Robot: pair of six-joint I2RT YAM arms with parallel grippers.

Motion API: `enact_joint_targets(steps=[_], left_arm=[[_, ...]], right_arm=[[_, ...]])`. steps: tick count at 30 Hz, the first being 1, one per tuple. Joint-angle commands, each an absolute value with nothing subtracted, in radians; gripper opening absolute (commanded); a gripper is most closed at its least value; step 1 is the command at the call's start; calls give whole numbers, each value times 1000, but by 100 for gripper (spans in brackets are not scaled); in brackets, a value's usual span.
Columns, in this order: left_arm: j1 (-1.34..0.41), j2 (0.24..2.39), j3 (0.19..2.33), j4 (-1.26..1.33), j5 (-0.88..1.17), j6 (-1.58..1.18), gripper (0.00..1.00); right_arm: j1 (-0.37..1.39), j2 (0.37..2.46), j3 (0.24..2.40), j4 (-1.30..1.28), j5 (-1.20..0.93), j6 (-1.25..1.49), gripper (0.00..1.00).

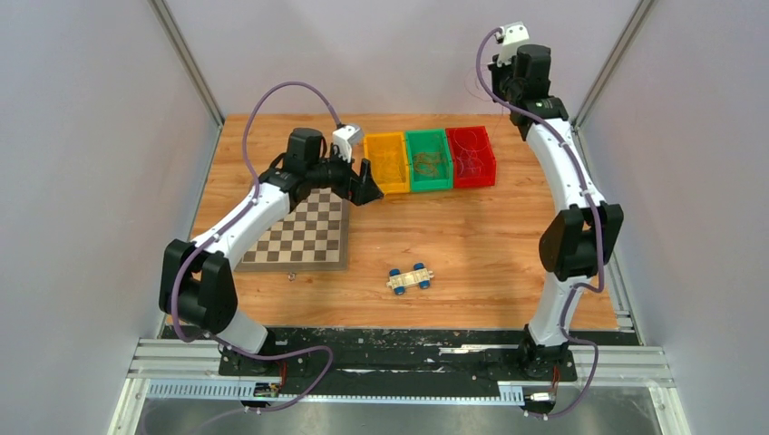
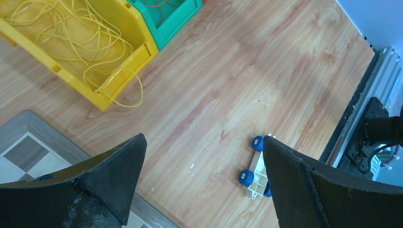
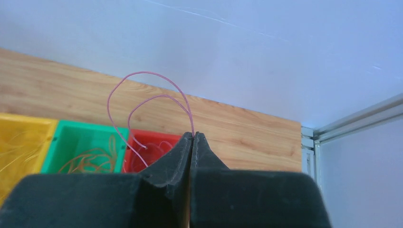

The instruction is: Untangle the cables

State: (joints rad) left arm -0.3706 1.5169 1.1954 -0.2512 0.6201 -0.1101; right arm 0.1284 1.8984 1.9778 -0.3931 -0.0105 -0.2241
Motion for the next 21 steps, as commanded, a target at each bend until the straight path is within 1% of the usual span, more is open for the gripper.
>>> enact_joint_targets(steps=[1,5,11,15,21], left_arm=[[-362,1552,1264,-249,598,-130,100],[-351,1570,1272,-252,591,-127,100],[-329,1607,1294,-263,594,-135,100],[-321,1624,1304,-265,597,-138,100],[-319,1642,1310,-255,607,-153,100]], right_arm=[[137,2006,2046,-233,185,-212,0],[138,2074,2020,-177,241,-207,0],[153,2081,1875,-162,190,-168,0],[169,2085,1791,-182,198,-165,0],[173,2151,1747,-187,203,-160,0]])
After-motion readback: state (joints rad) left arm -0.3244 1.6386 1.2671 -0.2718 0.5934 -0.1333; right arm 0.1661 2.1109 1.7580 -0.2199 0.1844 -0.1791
